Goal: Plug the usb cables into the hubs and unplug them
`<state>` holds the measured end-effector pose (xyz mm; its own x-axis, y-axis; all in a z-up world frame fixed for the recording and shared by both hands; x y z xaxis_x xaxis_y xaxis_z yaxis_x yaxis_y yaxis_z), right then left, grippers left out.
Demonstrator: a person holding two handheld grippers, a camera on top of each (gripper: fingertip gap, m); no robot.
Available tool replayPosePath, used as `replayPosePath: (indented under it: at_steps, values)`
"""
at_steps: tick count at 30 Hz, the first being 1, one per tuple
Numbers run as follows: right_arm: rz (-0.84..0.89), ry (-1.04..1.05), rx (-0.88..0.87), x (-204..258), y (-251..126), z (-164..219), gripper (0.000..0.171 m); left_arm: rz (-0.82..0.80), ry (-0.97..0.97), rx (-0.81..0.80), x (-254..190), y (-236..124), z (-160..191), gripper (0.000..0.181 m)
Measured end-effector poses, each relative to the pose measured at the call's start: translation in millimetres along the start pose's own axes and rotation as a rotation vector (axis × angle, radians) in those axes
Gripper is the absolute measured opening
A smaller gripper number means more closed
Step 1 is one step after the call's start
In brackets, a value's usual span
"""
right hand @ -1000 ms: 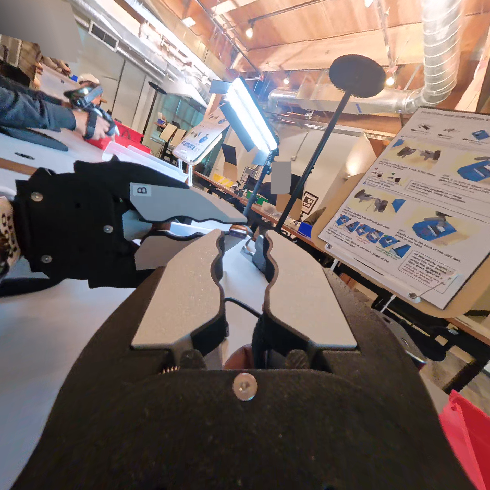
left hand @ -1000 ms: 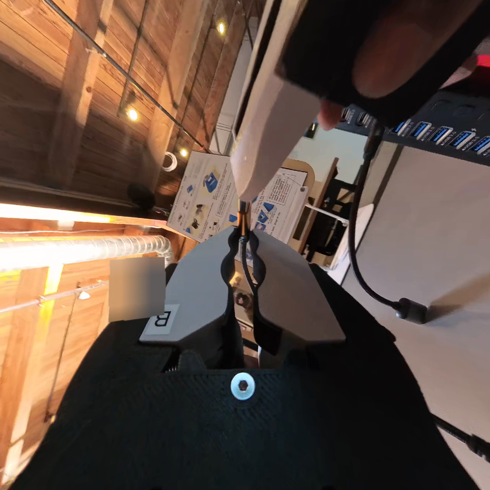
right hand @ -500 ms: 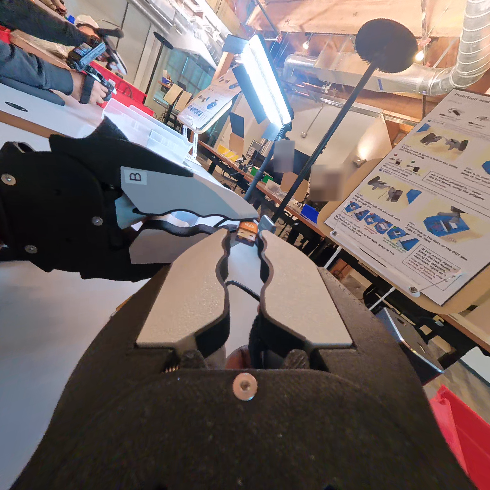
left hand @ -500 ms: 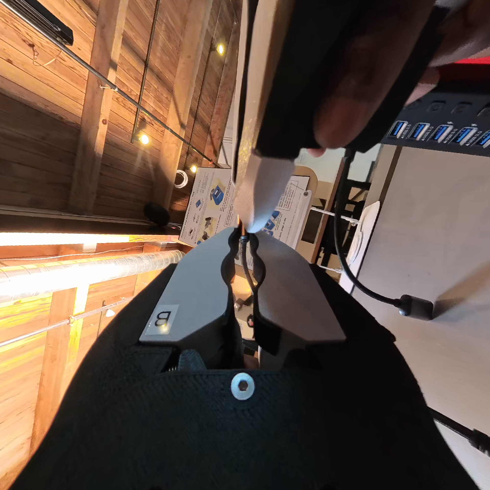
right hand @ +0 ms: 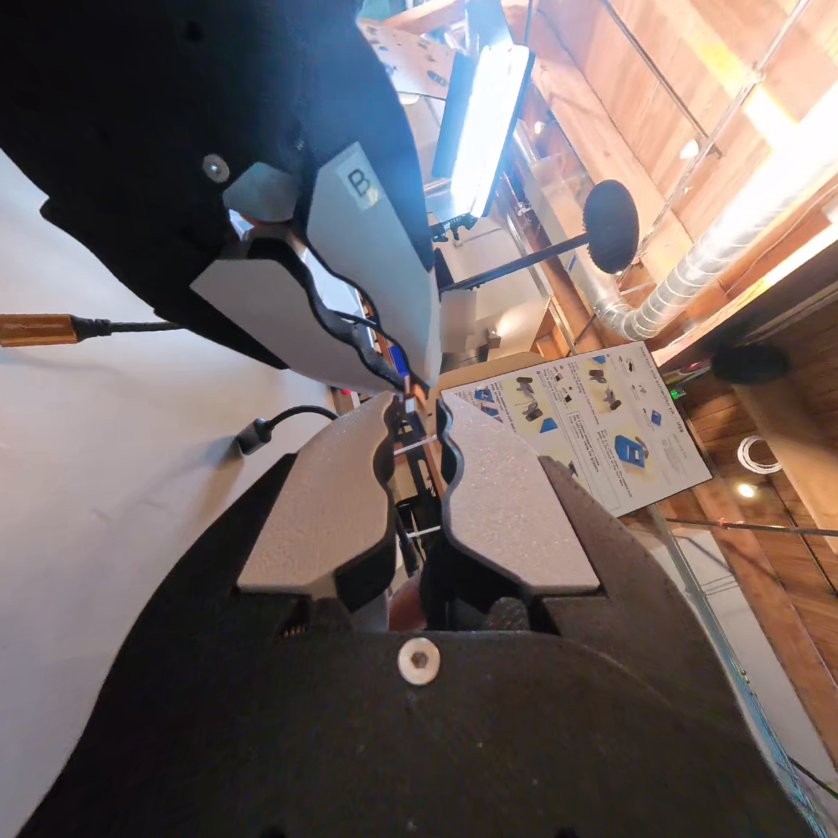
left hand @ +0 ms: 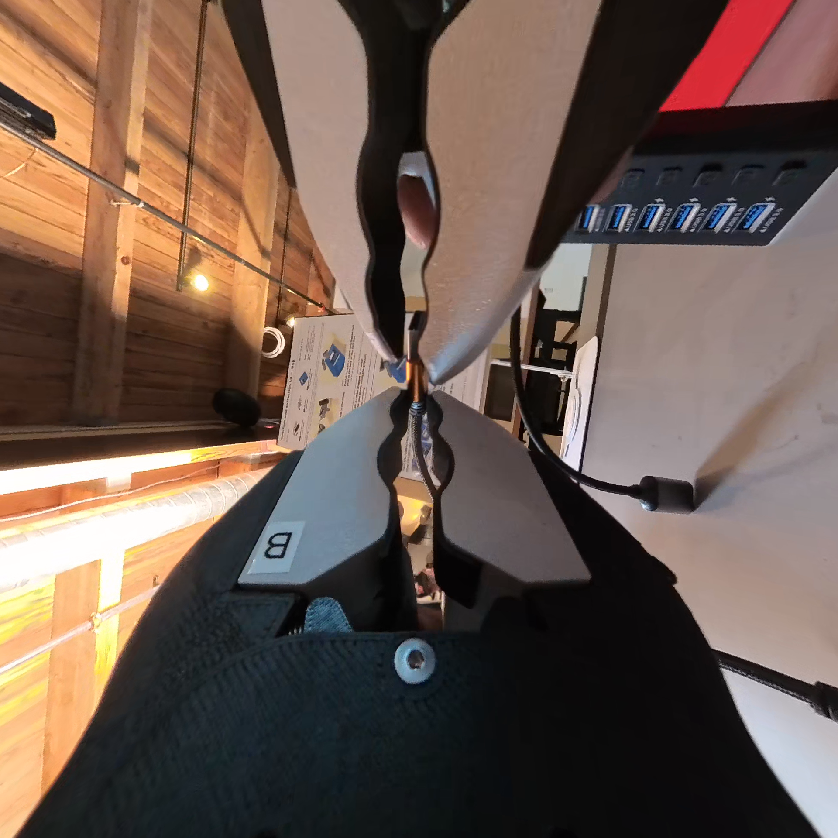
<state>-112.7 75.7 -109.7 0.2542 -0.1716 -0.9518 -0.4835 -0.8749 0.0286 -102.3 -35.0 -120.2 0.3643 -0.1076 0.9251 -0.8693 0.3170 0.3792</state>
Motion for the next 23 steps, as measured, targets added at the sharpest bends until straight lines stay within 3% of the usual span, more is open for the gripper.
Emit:
replayPosePath:
  at_steps: [5,8,11,14,16,18,20,23]
  values:
    - [-0.039,0.046,0.008,-0.3,0.5,1.0,0.007,0.037,-0.093,-0.005,-0.2,0.4,1.9,0.009]
    - [0.018,0.228,-0.025,-12.2,-1.7,2.6,0.006,-0.024,-0.386,0.005,18.8,1.9,9.3,0.028]
    - [0.127,0.454,-0.083,-27.6,-5.9,5.4,0.006,-0.009,-0.860,-0.082,44.4,-1.7,17.1,0.032]
    - [0.211,0.755,-0.193,-41.8,-11.4,10.2,0.006,0.309,-1.380,-0.439,55.3,-9.8,9.3,0.031]
    - [0.265,0.952,-0.279,-50.4,-16.7,18.0,0.006,0.579,-1.567,-0.626,53.5,-13.1,1.5,0.030]
    - [0.290,1.124,-0.416,-58.2,-25.0,26.1,0.007,0.678,-1.608,-0.598,46.9,-9.6,-0.1,0.031]
    - [0.269,1.338,-0.603,-64.3,-32.4,35.8,0.007,0.626,-1.555,-0.536,41.0,-7.1,2.0,0.031]
    - [0.152,1.695,-1.021,-68.0,-40.0,55.2,0.007,0.537,-1.405,-0.483,35.1,-7.5,1.1,0.031]
Point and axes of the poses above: each gripper's, where its closed fingertips meet, y out along the fingers, z out of its underside, x = y × z across the jaws, the point moved 9 cm from there along -y, back along the fingers, and after that the axes turned 7 degrees about -z, right-handed, at the moved point
